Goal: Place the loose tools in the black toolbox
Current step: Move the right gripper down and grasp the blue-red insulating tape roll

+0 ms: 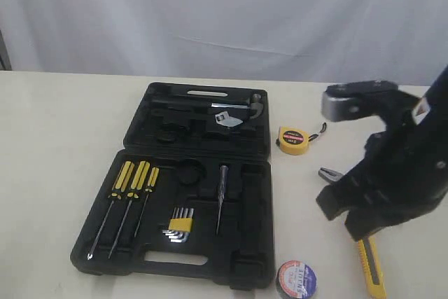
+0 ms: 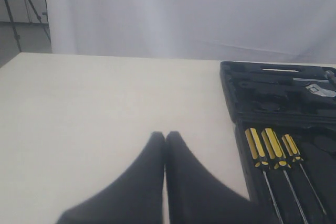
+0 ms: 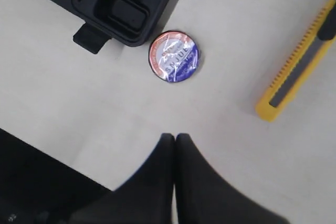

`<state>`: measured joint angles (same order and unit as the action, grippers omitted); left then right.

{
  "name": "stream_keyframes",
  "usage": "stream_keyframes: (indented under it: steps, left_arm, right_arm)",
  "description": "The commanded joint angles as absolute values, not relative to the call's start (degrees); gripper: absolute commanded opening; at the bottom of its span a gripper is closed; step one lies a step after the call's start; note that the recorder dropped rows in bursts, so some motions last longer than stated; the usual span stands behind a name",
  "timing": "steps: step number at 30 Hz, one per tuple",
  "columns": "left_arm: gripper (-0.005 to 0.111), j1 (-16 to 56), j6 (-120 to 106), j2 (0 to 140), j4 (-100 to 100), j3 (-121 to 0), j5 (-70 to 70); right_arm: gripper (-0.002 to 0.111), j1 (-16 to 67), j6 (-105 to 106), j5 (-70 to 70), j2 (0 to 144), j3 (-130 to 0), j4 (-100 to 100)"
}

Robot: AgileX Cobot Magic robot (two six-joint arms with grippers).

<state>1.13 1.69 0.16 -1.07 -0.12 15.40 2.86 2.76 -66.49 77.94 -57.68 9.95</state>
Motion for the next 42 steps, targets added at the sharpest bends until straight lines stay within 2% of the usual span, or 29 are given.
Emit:
stream_keyframes:
  steps: [1, 6, 9, 12, 16, 18, 42]
  left_arm:
    - [0.000, 1.25, 1.75, 0.00, -1.21, 0.00, 15.39]
    - [0.000, 1.25, 1.75, 0.00, -1.21, 0.00, 15.39]
    - [0.000, 1.25, 1.75, 0.00, -1.21, 0.00, 15.39]
    - [0.000, 1.25, 1.75, 0.00, -1.21, 0.00, 15.39]
    - [0.000, 1.25, 1.75, 0.00, -1.21, 0.00, 15.39]
    - [0.000, 1.25, 1.75, 0.00, -1.21, 0.00, 15.39]
    - [0.000, 1.25, 1.75, 0.00, -1.21, 0.00, 15.39]
  right_arm:
    - [0.000, 6.17, 2.04, -57.68, 81.39, -54.92, 9.50]
    - [0.001, 8.29, 1.35, -54.73, 85.25, -53.94, 9.51]
    - [0.008, 9.45, 1.35, -54.72, 87.70, -53.90, 8.36]
    - [0.027, 10.21, 1.10, -54.72, 89.17, -53.90, 7.58]
    - [0.065, 10.21, -0.42, -54.30, 89.74, -53.90, 7.38]
    - [0.076, 10.21, 0.57, -53.19, 89.84, -53.90, 7.29]
    - [0.078, 10.21, 1.28, -46.73, 102.35, -53.90, 5.24]
